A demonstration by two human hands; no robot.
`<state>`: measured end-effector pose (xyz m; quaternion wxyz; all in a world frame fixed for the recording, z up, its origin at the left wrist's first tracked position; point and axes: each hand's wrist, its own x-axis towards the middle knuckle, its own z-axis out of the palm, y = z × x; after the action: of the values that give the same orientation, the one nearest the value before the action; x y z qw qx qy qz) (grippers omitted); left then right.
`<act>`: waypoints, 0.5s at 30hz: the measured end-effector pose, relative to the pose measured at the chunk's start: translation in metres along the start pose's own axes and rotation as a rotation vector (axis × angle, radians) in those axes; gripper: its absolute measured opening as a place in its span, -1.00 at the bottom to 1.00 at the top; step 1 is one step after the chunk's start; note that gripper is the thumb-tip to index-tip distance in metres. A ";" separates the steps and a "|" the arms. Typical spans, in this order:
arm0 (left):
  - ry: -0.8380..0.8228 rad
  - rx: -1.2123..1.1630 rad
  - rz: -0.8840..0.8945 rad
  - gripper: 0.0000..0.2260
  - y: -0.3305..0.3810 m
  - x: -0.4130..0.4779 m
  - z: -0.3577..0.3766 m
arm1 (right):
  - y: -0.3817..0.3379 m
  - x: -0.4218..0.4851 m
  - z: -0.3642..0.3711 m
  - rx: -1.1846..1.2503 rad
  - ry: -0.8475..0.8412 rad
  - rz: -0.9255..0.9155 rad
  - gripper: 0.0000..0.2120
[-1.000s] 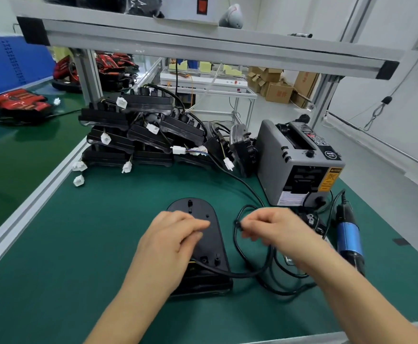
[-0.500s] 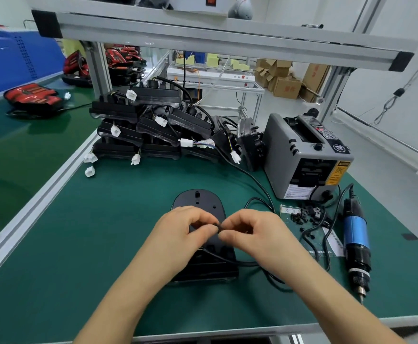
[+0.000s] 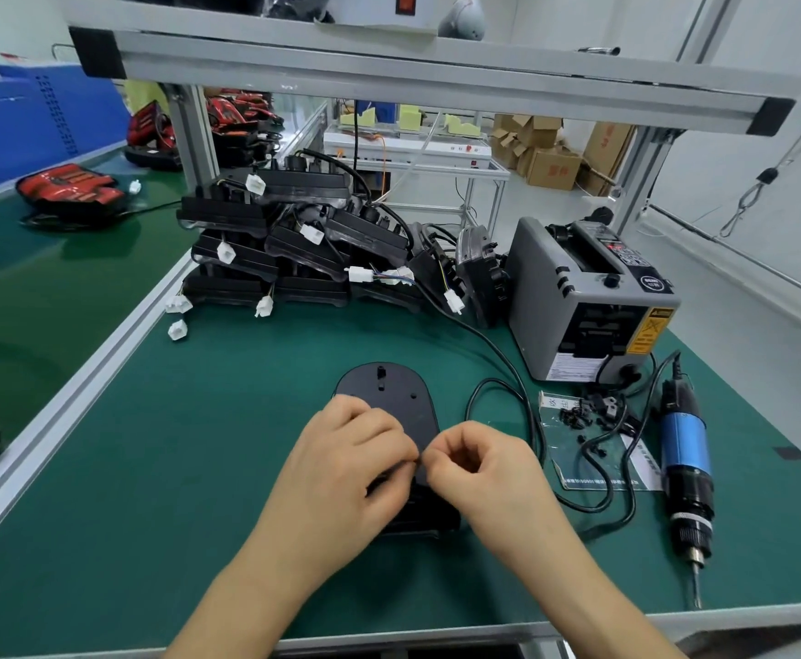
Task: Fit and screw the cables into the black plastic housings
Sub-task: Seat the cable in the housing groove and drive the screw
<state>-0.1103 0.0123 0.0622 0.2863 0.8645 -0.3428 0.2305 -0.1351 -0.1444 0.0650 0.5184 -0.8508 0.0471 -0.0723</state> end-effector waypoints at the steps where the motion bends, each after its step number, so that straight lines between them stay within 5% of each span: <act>1: 0.012 0.013 0.016 -0.86 0.000 -0.002 0.001 | 0.000 -0.001 0.001 -0.010 -0.005 0.005 -0.85; 7: -0.114 -0.187 -0.224 -0.74 -0.018 -0.018 -0.002 | 0.000 -0.005 -0.002 -0.070 -0.038 0.027 -0.86; 15: -0.099 -0.167 -0.203 -0.89 -0.013 -0.018 0.006 | 0.003 -0.016 0.002 -0.341 -0.049 -0.019 -0.88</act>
<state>-0.1118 0.0248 0.0428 0.3619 0.8782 -0.2851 0.1281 -0.1505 -0.1417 0.0609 0.3667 -0.9284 0.0378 -0.0476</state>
